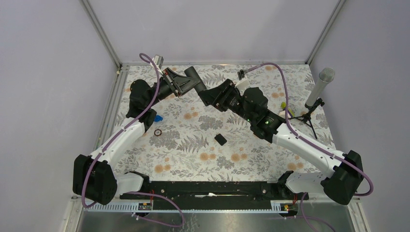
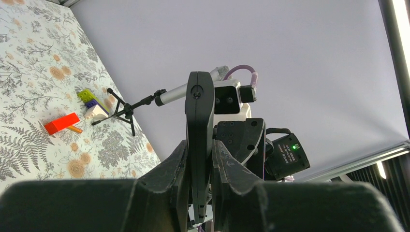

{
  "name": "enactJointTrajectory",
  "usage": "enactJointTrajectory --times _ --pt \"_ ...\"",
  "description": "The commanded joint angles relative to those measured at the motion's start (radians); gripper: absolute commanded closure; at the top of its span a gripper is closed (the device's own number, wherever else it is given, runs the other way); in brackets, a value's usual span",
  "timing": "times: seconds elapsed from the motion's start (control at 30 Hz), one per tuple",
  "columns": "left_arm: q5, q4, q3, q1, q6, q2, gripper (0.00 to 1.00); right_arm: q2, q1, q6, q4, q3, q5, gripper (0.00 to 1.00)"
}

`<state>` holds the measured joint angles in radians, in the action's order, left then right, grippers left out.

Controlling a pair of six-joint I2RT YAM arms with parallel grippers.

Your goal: Load the batteries into the remote control

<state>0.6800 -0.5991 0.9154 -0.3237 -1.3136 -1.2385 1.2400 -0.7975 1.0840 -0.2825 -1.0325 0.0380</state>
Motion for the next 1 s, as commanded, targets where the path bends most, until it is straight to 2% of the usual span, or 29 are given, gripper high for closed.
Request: enactJointTrajectory --times 0.0,0.2,0.37,0.5,0.63,0.83,0.97 --pt "-0.011 -0.064 0.055 -0.003 -0.013 0.014 1.0 0.004 0.004 -0.026 -0.043 -0.004 0.022 0.49" --pt "-0.006 -0.069 0.055 -0.004 -0.008 0.013 1.0 0.0 0.009 -0.022 -0.044 -0.006 0.017 0.41" --pt "-0.004 -0.092 0.028 -0.003 -0.004 0.019 1.0 -0.015 0.026 -0.039 -0.053 -0.009 0.019 0.23" --pt "-0.008 -0.102 0.015 -0.003 -0.002 0.018 1.0 -0.033 0.043 -0.055 -0.076 -0.004 0.036 0.13" --pt "-0.011 -0.129 0.008 -0.003 -0.009 0.013 1.0 -0.04 0.054 -0.051 -0.084 0.002 0.042 0.12" --pt "-0.011 -0.144 0.001 -0.003 -0.006 0.014 1.0 -0.026 0.066 -0.04 -0.092 -0.003 0.064 0.2" --pt "-0.007 -0.163 -0.006 -0.003 -0.007 0.015 1.0 -0.022 0.068 -0.037 -0.097 -0.003 0.073 0.2"
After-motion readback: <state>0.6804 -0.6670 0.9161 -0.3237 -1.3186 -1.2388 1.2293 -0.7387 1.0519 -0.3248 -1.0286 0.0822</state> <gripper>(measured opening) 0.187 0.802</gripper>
